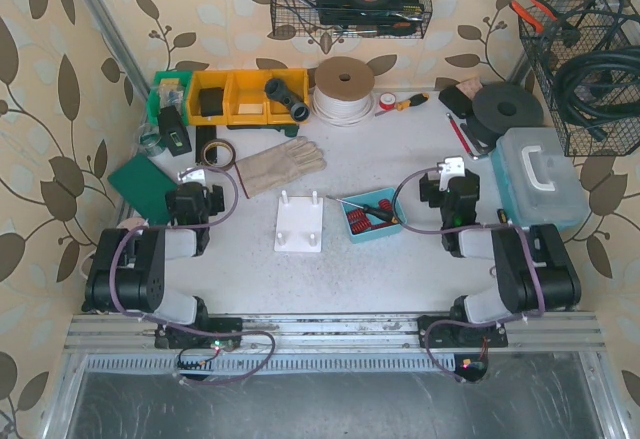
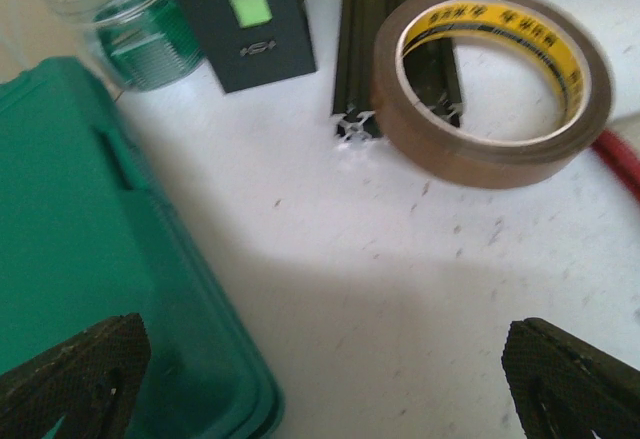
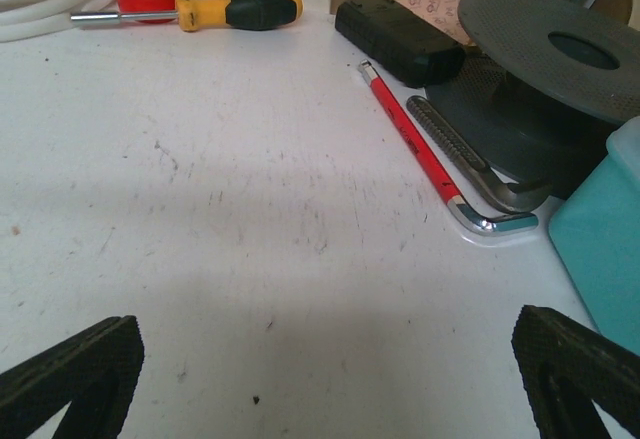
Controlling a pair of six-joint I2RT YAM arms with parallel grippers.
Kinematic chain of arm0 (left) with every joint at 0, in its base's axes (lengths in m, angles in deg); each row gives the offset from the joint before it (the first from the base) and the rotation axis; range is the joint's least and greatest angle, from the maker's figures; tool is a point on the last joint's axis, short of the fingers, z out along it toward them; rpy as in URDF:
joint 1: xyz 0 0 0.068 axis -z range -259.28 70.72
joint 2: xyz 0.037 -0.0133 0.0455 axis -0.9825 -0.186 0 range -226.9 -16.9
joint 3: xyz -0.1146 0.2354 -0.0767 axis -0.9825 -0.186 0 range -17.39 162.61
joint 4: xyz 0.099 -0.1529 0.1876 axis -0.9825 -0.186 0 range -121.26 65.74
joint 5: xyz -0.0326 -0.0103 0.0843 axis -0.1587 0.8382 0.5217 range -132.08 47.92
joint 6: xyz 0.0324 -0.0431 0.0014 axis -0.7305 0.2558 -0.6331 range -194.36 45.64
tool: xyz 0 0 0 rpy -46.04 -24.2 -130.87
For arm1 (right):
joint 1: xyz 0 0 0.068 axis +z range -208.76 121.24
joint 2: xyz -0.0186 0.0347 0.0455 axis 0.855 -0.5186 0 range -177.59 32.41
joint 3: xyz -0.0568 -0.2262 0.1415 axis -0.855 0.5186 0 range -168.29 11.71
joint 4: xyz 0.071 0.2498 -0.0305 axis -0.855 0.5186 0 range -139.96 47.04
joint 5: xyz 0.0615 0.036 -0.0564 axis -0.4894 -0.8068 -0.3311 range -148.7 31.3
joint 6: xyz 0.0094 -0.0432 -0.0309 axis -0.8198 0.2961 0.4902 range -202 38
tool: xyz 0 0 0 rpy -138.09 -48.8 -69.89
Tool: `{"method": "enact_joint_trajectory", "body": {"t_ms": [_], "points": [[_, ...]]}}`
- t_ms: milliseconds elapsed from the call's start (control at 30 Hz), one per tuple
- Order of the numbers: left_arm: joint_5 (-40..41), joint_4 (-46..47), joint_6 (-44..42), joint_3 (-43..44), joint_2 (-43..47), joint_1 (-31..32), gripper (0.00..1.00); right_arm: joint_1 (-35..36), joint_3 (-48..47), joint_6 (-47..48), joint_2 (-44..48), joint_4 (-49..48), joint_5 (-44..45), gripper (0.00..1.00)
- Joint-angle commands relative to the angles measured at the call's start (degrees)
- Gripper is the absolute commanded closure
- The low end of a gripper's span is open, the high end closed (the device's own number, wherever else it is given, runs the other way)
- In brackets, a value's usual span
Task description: Install the large spring
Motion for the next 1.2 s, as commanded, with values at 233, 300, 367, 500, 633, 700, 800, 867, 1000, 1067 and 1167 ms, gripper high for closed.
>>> {"method": "enact_joint_trajectory", "body": {"t_ms": [233,300,367,500,633,700,800,867,1000,1067,1167], "points": [[24.5,-61.0,26.6,31.1,9.1,1.9,0.01,2.7,-20.3,-15.0,32.6,57.3,0.6,0.00],[22.5,-73.0,30.5,37.3,9.8,1.9,0.01,2.5,-24.5,-20.2,32.7,65.5,-0.5,0.00],[15.7,-82.2,29.6,41.9,11.4,1.9,0.02,1.7,-27.2,-21.9,31.5,70.3,-6.6,0.00],[-1.0,-90.4,25.4,45.0,18.7,1.8,0.01,1.5,-31.2,-19.8,29.4,77.6,-23.9,0.00],[-15.7,-88.4,21.4,38.5,31.7,1.7,0.02,1.5,-27.7,-24.3,31.5,77.0,-31.4,0.00],[-17.8,-91.0,21.9,37.7,34.4,1.4,0.02,1.3,-26.6,-23.8,29.2,77.2,-35.9,0.04],[-25.5,-92.7,21.2,37.2,34.1,1.4,0.02,2.4,-28.3,-22.4,24.4,80.6,-40.8,0.15],[-30.2,-92.7,20.6,37.0,32.7,1.5,0.02,6.9,-29.2,-22.1,23.9,81.5,-37.8,0.16],[-36.3,-94.2,17.9,39.2,30.4,1.5,0.06,21.6,-32.0,-19.7,22.2,84.5,-24.9,0.16],[-37.1,-93.9,17.1,38.7,30.8,1.5,0.06,27.3,-34.0,-18.1,19.1,86.3,-19.5,0.16],[-39.1,-91.2,17.8,35.7,32.5,1.6,0.06,33.8,-36.8,-15.8,13.5,88.0,-11.9,0.17]]}}
